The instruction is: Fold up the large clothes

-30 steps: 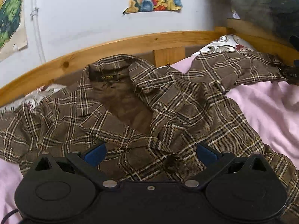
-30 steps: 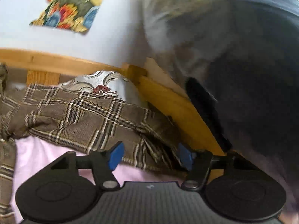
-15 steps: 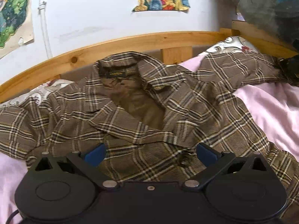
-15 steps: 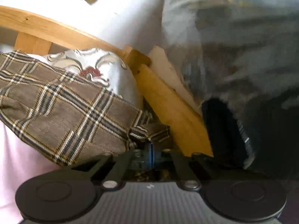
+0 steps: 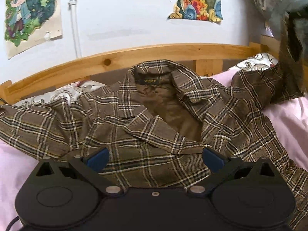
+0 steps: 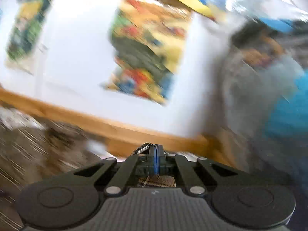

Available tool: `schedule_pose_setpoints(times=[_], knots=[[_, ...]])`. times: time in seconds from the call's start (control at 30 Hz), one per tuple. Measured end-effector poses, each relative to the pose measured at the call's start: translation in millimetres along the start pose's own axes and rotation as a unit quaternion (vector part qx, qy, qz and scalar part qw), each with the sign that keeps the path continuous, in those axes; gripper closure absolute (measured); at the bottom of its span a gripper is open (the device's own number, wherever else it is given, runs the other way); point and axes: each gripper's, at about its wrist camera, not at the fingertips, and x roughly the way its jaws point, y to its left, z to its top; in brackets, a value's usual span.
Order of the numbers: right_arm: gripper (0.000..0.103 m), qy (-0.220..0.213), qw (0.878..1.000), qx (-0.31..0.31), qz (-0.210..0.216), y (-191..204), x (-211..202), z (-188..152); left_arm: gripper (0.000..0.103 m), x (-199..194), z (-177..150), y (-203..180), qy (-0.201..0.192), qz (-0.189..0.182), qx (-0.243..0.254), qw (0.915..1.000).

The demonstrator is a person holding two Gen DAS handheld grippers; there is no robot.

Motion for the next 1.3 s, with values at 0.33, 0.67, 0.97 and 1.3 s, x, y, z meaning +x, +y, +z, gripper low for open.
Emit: schedule_pose_setpoints(times=[0.33, 0.67, 0.97, 1.3], knots=[[0.102, -0.030, 0.968, -0.029, 0.248, 105, 14, 37, 0.001, -33, -16, 24, -0.023, -0.035, -0.005, 0.9991], [0.102, 0.007, 0.919, -0.084, 0.386, 200, 22, -3, 0.001, -40, -32, 24, -0.034, -0.066, 0.001, 0.9972], [0.031, 0.054, 0.917, -0.017, 0.396, 172, 43, -28, 0.001, -14, -41, 34, 0.006, -0.029, -0.022, 0.9993], [0.015, 0.063, 0.984, 0.014, 0.167, 62, 87, -65, 0.012, 28, -40, 51, 0.066, 0.039, -0.050, 0.9958]])
